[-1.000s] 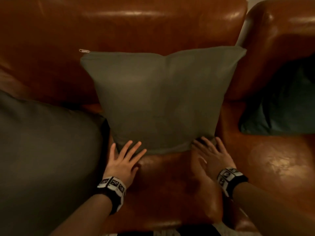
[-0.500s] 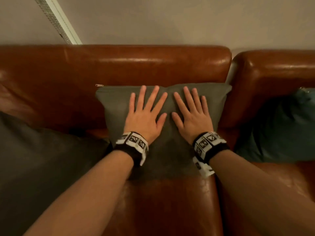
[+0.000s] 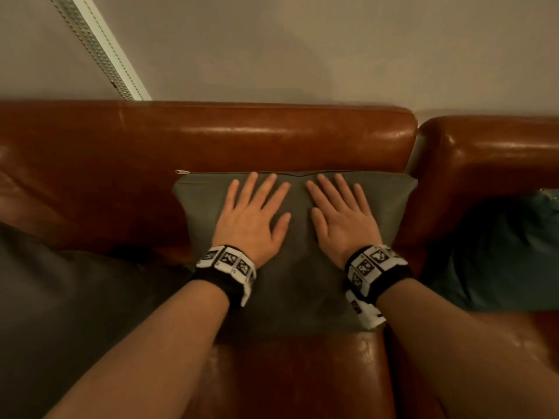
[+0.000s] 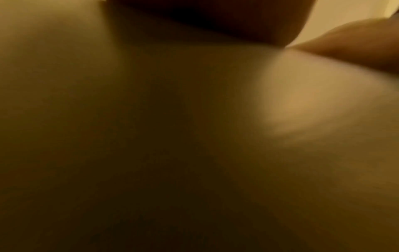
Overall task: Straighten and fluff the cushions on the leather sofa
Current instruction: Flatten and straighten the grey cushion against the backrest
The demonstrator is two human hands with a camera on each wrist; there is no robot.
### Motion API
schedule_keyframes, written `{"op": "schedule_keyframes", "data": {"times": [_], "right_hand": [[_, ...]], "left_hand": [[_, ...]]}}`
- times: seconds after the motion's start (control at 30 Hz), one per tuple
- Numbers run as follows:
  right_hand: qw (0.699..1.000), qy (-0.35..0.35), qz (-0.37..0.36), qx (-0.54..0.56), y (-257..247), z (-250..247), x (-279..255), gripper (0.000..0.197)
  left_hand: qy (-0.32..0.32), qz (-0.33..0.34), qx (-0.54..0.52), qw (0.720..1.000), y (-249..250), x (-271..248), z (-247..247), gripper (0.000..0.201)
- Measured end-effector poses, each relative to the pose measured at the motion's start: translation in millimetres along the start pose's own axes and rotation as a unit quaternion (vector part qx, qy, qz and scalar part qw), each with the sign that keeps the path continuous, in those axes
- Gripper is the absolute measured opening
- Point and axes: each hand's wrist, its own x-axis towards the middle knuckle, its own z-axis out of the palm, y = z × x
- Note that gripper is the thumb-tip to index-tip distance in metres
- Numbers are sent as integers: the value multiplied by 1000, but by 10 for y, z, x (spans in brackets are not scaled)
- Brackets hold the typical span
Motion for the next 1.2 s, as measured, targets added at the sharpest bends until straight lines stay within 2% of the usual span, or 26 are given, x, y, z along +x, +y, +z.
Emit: {"op": "schedule_keyframes", "data": {"times": [0.07, 0.13, 0.23, 0.3, 0.4, 0.47, 0.5, 0.6, 0.7, 0.8, 0.9, 0.97, 1.1, 1.2], "right_hand": [[1000, -10, 22, -15, 271, -2, 7, 55], [999, -20, 42, -25, 457, -79, 1, 57], [997, 8, 74, -22, 436, -306, 71, 59], [999, 19, 50, -3, 289, -477, 183, 58], [998, -44, -38, 31, -34, -582, 351, 53], [991, -110, -35, 68, -189, -577, 410, 48], [989, -117, -20, 91, -227, -576, 420, 43], [985, -47, 29, 165, -253, -615, 395, 23], [978, -11, 60, 198, -257, -647, 371, 16], [981, -18, 41, 191, -205, -664, 397, 20], [983, -98, 28, 152, -21, -736, 452, 43], [983, -127, 36, 128, 92, -778, 468, 46], [973, -77, 90, 200, 130, -758, 430, 39], [968, -63, 87, 227, 141, -759, 390, 37]], "left_hand": [[17, -44, -15, 999, -315, -46, 4, 64], [7, -59, -29, 998, -554, -104, -47, 66], [-11, -87, -31, 996, -578, -12, -225, 63], [-16, -106, -49, 993, -515, 141, -347, 56], [-53, -34, -88, 994, -431, 275, -385, 40], [-84, -41, -128, 987, -413, 292, -420, 31], [-82, -59, -138, 985, -403, 290, -439, 28], [-40, -93, -153, 983, -348, 265, -491, 20], [5, -100, -173, 980, -290, 249, -504, 11], [27, -96, -201, 975, -312, 211, -491, 7], [33, -89, -230, 969, -388, 153, -458, 5], [42, -85, -240, 966, -396, 125, -446, 4], [39, -86, -235, 967, -350, 101, -477, 1], [-20, -80, -206, 975, -439, 125, -558, 12]]}}
